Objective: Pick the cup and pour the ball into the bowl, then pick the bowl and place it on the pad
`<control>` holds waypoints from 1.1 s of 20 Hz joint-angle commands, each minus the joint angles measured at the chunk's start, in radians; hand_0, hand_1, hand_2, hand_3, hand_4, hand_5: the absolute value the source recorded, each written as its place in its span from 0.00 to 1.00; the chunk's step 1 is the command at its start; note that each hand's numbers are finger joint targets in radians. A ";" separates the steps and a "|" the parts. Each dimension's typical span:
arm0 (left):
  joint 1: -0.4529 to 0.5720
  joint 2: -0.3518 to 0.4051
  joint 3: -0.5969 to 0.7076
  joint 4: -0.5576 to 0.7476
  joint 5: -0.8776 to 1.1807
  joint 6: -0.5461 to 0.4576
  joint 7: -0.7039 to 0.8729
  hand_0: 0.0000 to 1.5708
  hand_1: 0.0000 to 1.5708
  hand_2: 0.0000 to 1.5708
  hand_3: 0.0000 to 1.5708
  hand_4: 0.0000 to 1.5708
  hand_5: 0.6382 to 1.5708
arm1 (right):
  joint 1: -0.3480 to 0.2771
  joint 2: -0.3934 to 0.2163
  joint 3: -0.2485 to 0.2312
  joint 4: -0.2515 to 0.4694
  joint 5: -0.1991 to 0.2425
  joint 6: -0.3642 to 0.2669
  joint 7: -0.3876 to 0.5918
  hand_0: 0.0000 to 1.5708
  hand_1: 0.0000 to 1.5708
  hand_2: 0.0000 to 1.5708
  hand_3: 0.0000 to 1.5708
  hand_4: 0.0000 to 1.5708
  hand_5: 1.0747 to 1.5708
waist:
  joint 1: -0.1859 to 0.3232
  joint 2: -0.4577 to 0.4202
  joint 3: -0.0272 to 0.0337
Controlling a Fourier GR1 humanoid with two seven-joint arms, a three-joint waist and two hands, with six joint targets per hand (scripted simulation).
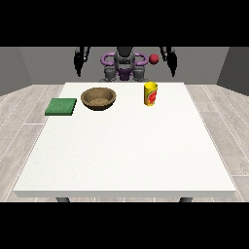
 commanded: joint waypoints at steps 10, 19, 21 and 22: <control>0.095 -0.107 -0.044 -0.225 0.175 0.019 0.366 0.00 0.00 0.00 0.00 0.40 0.99 | 0.113 0.060 -0.015 -0.178 -0.128 -0.052 0.378 0.00 0.00 0.00 0.00 0.55 0.92 | -0.031 -0.460 -0.0014; -0.048 -0.116 -0.097 -0.388 0.056 0.115 0.442 0.00 0.00 0.00 0.00 0.38 0.98 | 0.008 0.003 -0.097 -0.399 -0.192 -0.059 0.454 0.00 0.00 0.00 0.00 0.48 0.96 | -0.051 -0.201 -0.0009; -0.051 -0.128 -0.065 -0.292 0.043 0.111 0.293 0.00 0.00 0.00 0.00 0.39 0.98 | -0.043 0.040 -0.020 -0.404 -0.120 -0.093 0.435 0.00 0.00 0.00 0.00 0.47 0.95 | -0.082 -0.120 -0.0017; -0.084 -0.135 -0.121 -0.304 0.042 0.141 0.288 0.00 0.00 0.00 0.00 0.39 0.98 | -0.062 0.061 -0.026 -0.353 -0.110 -0.103 0.366 0.00 0.00 0.00 0.00 0.46 0.94 | -0.053 -0.078 -0.0013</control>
